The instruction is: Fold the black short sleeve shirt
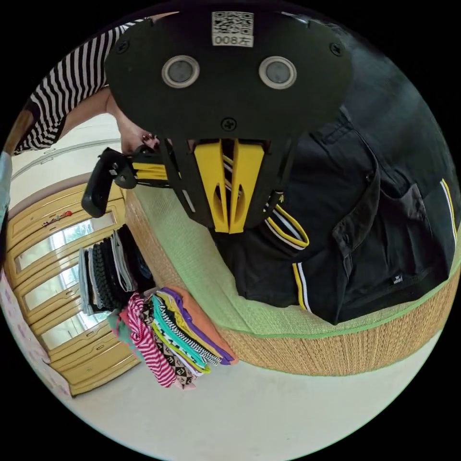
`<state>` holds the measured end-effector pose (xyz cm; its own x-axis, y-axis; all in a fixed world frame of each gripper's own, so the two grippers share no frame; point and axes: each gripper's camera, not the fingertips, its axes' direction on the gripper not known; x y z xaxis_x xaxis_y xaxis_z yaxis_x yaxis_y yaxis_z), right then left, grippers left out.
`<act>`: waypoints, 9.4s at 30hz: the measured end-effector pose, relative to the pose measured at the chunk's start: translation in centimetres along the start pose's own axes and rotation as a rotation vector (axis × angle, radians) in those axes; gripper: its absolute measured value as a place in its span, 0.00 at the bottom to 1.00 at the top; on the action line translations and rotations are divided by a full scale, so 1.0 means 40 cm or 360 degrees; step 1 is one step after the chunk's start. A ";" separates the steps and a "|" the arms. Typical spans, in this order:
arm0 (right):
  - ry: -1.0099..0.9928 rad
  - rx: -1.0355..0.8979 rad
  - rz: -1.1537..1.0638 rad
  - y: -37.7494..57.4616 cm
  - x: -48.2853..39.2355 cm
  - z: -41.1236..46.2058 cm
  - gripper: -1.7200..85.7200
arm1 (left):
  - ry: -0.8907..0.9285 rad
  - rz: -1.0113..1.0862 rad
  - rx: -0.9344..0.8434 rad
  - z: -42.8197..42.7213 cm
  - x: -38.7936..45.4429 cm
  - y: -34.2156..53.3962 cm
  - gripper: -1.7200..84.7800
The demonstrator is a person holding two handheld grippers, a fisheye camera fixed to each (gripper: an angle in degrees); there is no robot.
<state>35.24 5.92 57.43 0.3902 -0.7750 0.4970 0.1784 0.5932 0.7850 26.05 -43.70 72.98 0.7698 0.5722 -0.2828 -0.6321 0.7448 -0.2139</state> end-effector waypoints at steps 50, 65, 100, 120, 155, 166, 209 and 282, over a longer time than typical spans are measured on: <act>0.0073 -0.0620 -0.1197 0.104 -1.093 1.524 0.12 | -0.0199 -0.1303 0.0691 -0.474 -0.336 1.057 0.06; -0.0206 -0.0586 -0.0911 0.095 -0.961 1.606 0.02 | -0.0418 -0.1082 0.0624 -0.455 -0.221 1.056 0.04; -0.0657 -0.0293 -0.0450 -0.094 -0.375 1.147 0.02 | -0.1105 -0.0241 0.0244 -0.374 0.159 0.830 0.03; -0.0369 -0.0200 -0.0025 -0.150 0.062 0.859 0.02 | -0.0850 -0.0113 0.0024 -0.307 0.138 0.713 0.02; -0.0011 -0.0103 -0.0062 -0.380 -0.089 0.567 0.02 | -0.0702 -0.0186 0.0106 -0.261 -0.023 0.321 0.02; 0.0325 -0.0080 0.0059 -0.281 -0.092 0.426 0.02 | -0.0768 -0.0322 0.0099 -0.239 -0.089 0.416 0.02; 0.0288 -0.0102 0.0034 -0.510 -0.296 0.098 0.02 | -0.0867 -0.0620 0.0192 -0.265 -0.343 0.384 0.02; -0.0729 -0.0207 0.1019 0.680 -0.703 -1.215 0.03 | 0.1169 -0.1343 0.0670 -0.041 -0.641 1.809 0.15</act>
<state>73.02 54.42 46.85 0.0475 -0.2708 0.9615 0.1601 0.9522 0.2603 -39.58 -5.07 63.22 0.6068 -0.3825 -0.6967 0.2325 0.9237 -0.3046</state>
